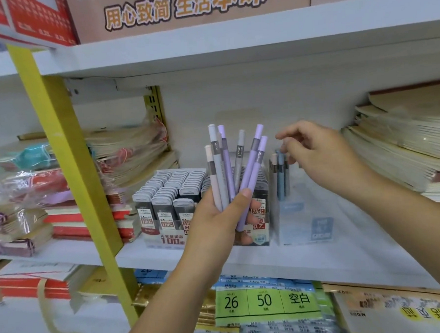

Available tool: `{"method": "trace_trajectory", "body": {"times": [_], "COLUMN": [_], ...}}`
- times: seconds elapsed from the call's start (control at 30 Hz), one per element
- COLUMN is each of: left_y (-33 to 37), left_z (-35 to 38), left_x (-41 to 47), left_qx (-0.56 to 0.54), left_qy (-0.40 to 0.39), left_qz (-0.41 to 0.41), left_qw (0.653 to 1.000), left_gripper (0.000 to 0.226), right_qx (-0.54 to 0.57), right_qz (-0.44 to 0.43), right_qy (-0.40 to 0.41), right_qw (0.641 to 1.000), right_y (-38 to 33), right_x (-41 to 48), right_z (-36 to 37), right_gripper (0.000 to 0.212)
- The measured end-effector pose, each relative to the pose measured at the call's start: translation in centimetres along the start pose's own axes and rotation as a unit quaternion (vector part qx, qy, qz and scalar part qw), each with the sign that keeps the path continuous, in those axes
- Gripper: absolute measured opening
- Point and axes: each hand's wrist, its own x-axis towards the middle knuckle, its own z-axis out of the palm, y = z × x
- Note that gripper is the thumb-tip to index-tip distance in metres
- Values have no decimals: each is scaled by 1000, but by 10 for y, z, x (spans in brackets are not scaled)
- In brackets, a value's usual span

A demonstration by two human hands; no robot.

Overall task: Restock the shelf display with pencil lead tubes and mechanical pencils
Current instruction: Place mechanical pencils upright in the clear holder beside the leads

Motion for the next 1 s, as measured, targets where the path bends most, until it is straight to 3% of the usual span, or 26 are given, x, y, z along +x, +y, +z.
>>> {"method": "trace_trajectory", "body": {"times": [0.07, 0.1, 0.2, 0.3, 0.43, 0.63, 1.0], "left_y": [0, 0, -1, -1, 0, -3, -8], "left_z": [3, 5, 10, 11, 5, 1, -2], "left_x": [0, 0, 0, 0, 4, 6, 7], "left_qx": [4, 2, -7, -14, 8, 47, 55], "left_qy": [-5, -9, -16, -18, 0, 11, 7], "left_qz": [0, -1, 0, 6, 9, 20, 22], "left_qw": [1000, 1000, 1000, 1000, 1000, 999, 998], "left_gripper": [9, 9, 12, 13, 8, 17, 16], "right_qx": [225, 261, 280, 316, 188, -72, -105], "right_qz": [66, 72, 76, 79, -10, -36, -73], "right_qy": [-52, -79, -94, -19, 111, -2, -7], "right_qw": [971, 959, 952, 945, 976, 997, 992], "right_y": [-18, -22, -25, -20, 2, 38, 54], "right_x": [-9, -12, -16, -10, 9, 17, 20], "right_z": [-2, -2, -2, -15, -45, -23, -7], "right_gripper": [17, 17, 16, 16, 19, 23, 24]}}
